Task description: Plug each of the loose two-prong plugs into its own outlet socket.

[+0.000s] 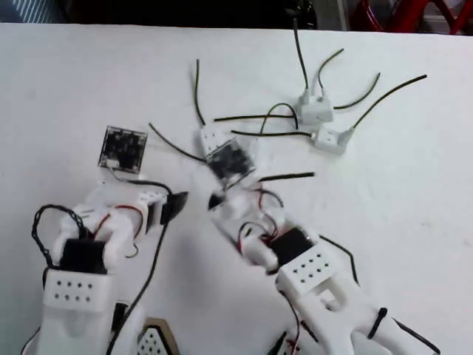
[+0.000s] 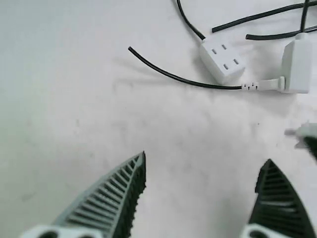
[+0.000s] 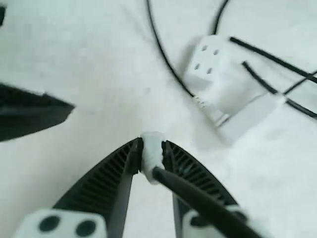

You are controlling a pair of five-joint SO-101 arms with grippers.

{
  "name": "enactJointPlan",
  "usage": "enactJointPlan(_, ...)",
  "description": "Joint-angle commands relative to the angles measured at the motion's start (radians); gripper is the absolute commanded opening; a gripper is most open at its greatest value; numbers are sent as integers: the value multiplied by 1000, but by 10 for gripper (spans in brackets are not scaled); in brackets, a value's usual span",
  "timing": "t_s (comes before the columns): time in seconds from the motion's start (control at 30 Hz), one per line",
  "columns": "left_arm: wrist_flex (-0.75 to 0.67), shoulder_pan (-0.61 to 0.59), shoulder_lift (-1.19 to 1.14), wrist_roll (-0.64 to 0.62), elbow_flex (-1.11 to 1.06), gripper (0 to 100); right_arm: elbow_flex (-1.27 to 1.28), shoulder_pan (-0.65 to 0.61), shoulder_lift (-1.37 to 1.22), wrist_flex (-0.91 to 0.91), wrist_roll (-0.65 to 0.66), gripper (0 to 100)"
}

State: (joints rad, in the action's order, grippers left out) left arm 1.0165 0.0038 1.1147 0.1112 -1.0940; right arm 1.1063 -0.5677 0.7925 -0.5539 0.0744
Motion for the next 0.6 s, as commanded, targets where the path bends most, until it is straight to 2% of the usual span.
enactJointPlan(0.0, -81, -18, -213, 20, 104, 347, -12, 119, 13, 90, -71, 17)
enactJointPlan(0.17, -81, -16, -489, 11, 321, 348, -11, 213, 13, 145, -132, 17)
enactJointPlan(0.23, -81, -12, -593, -34, 414, 348, -11, 236, 13, 159, -155, 17)
enactJointPlan(0.57, -81, 128, -1066, -176, 795, 348, -9, 369, 13, 223, -206, 17)
